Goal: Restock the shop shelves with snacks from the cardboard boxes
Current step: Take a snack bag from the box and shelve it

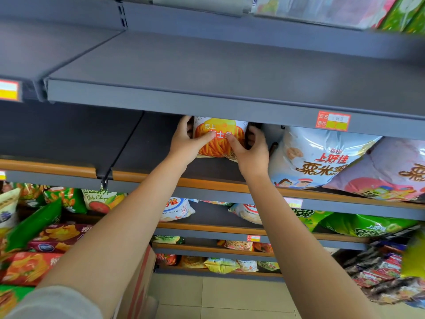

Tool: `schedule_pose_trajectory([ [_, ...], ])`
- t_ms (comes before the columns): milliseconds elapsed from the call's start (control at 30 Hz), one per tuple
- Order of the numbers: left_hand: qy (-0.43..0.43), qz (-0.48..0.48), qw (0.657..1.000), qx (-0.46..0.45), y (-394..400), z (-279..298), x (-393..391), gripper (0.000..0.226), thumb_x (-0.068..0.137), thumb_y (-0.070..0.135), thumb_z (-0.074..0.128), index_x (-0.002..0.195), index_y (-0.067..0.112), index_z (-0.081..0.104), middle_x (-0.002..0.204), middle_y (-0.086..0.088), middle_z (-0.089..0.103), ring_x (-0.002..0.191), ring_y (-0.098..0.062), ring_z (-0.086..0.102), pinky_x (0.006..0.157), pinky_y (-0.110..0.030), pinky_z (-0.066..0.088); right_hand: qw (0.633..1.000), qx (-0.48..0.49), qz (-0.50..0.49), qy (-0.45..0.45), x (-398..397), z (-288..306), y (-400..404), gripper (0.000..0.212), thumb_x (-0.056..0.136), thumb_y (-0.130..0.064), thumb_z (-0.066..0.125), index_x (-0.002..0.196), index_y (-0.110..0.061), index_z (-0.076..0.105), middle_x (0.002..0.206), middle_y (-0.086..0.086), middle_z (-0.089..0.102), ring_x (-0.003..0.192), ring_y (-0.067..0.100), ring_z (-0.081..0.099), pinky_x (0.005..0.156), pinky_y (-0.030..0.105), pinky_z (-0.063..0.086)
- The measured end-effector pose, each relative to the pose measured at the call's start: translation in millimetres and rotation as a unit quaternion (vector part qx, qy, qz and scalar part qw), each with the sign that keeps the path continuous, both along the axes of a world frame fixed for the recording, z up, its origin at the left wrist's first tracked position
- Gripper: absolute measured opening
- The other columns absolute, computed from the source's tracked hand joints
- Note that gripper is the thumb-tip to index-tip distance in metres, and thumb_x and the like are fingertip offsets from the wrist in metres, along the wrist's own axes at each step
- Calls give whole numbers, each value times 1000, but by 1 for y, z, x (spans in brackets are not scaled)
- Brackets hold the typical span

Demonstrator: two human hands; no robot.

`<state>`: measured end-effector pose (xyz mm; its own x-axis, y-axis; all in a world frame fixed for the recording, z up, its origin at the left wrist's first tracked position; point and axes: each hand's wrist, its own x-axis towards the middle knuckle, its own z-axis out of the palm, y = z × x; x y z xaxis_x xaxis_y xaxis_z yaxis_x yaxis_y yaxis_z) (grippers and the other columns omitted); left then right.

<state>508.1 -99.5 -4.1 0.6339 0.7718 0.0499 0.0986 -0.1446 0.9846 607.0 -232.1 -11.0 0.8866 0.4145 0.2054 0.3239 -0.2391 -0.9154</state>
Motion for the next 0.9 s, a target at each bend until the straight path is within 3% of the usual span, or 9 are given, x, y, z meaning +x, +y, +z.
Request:
schedule_pose_trajectory([
  [67, 18, 10, 1000, -2, -2, -1, -4, 82, 82, 36, 80, 150, 28, 35, 145, 2, 48, 126, -14, 50, 92, -28, 49, 999, 24, -18, -31, -16, 2, -7, 39, 86, -40, 76, 111, -16, 59, 100, -2, 61, 92, 14, 59, 83, 29, 49],
  [133, 32, 18, 999, -1, -4, 0, -10, 79, 83, 34, 79, 149, 26, 37, 140, 1, 52, 122, -14, 54, 93, -29, 52, 998, 49, 33, -7, -31, 3, -10, 21, 90, -35, 72, 88, -19, 59, 79, -3, 62, 74, 15, 60, 71, 30, 49],
  [233, 35, 39, 998, 16, -9, 8, -32, 49, 89, 29, 73, 135, 22, 56, 120, 5, 62, 97, -6, 63, 69, -14, 52, 984, 72, 141, 79, -49, 5, -9, 29, 94, -31, 68, 73, -14, 58, 61, 1, 60, 54, 14, 56, 55, 27, 46],
  [333, 32, 79, 996, 5, -15, 9, -72, 15, 95, 28, 63, 103, 19, 71, 87, 2, 73, 69, -12, 68, 57, -22, 50, 966, 60, 223, 120, -66, -5, 2, 30, 96, -31, 65, 72, -13, 60, 61, 2, 61, 53, 12, 56, 53, 23, 46],
  [433, 75, 140, 987, -27, -18, -2, -126, 20, 96, 29, 59, 90, 15, 73, 71, 0, 70, 57, -18, 62, 52, -24, 44, 950, 27, 279, 134, -91, -26, 21, 32, 98, -27, 61, 76, -4, 61, 62, 3, 60, 55, 12, 56, 55, 25, 47],
  [600, 219, 140, 965, -39, -8, -34, -252, 14, 97, 22, 60, 93, 16, 72, 81, -1, 72, 60, -13, 66, 54, -22, 48, 912, -57, 381, 144, -171, -51, 67, 22, 98, -19, 58, 84, -3, 65, 67, 0, 66, 54, 12, 60, 56, 27, 48],
  [767, 232, 222, 946, -34, 19, -62, -387, 13, 97, 20, 61, 89, 19, 71, 80, -2, 70, 55, -8, 64, 61, -30, 47, 849, -159, 492, 109, -285, -83, 115, 17, 97, -16, 57, 83, -11, 64, 65, 1, 64, 48, 5, 57, 53, 22, 48],
  [833, 224, 262, 939, -8, 37, -74, -437, 14, 96, 15, 61, 87, 19, 71, 80, -1, 68, 64, -8, 64, 67, -24, 46, 838, -177, 508, 86, -331, -95, 141, 18, 96, -17, 60, 78, -17, 63, 65, -1, 63, 54, 8, 58, 58, 27, 48],
  [900, 244, 294, 924, 33, 58, -83, -484, 12, 96, 17, 61, 98, 14, 73, 89, -1, 68, 81, -13, 62, 68, -14, 42, 839, -191, 506, 65, -373, -104, 171, 19, 94, -18, 62, 76, -26, 61, 73, -3, 63, 67, 14, 60, 66, 29, 47],
])
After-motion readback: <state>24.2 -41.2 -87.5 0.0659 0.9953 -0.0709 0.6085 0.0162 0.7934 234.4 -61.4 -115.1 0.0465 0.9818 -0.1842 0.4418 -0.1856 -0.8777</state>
